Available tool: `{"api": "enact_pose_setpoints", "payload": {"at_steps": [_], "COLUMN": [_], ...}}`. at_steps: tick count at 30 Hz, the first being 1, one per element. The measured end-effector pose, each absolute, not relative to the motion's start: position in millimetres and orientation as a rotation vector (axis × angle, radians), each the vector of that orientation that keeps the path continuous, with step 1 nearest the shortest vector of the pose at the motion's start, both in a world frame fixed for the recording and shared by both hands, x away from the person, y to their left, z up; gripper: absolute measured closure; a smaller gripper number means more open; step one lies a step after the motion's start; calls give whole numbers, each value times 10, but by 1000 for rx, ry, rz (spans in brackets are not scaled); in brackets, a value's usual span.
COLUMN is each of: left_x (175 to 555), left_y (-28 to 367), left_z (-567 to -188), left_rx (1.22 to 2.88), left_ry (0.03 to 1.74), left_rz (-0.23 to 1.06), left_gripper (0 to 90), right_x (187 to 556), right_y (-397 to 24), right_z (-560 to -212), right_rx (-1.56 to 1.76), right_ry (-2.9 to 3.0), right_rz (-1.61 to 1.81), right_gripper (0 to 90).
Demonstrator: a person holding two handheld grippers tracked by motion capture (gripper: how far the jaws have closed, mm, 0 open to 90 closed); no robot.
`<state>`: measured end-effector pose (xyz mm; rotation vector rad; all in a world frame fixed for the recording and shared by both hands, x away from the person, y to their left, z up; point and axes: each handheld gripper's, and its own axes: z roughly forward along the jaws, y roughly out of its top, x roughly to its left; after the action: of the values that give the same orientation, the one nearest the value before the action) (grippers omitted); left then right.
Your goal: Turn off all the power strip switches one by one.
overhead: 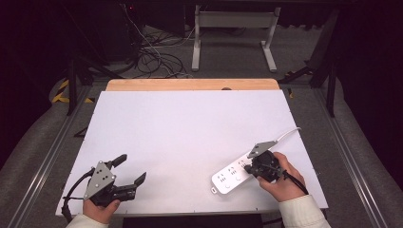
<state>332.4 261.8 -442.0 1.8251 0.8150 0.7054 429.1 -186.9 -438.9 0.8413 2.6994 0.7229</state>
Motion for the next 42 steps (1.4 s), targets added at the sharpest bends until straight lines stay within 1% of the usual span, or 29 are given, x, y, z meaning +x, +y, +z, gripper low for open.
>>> {"api": "enact_pose_setpoints", "payload": {"at_steps": [15,30,33,37,39,42], "left_x": [3318,3311,3311,3320,3318,3315], "left_y": [2615,2628,2624,2623,2619,2620], "left_z": [-4421,-4415,-4414,-4416,-4417,-4416], "left_rx": [1823,1822,1814,1825,1823,1822], "left_ry": [814,813,818,814,816,816], "left_rz": [705,712,709,712,712,712], "left_gripper": [167,167,166,167,167,167], "right_x": [4356,4359,4288,4205,4173,4134], "right_y": [-1880,-1847,-1851,-1924,-1942,-1930], "right_z": [-4391,-4401,-4371,-4171,-4101,-4091], "right_rx": [932,923,836,799,795,776], "right_ry": [2726,2684,2660,2567,2561,2556], "right_rz": [731,702,785,985,1010,1017], "right_gripper": [900,900,900,900,900,900]}}
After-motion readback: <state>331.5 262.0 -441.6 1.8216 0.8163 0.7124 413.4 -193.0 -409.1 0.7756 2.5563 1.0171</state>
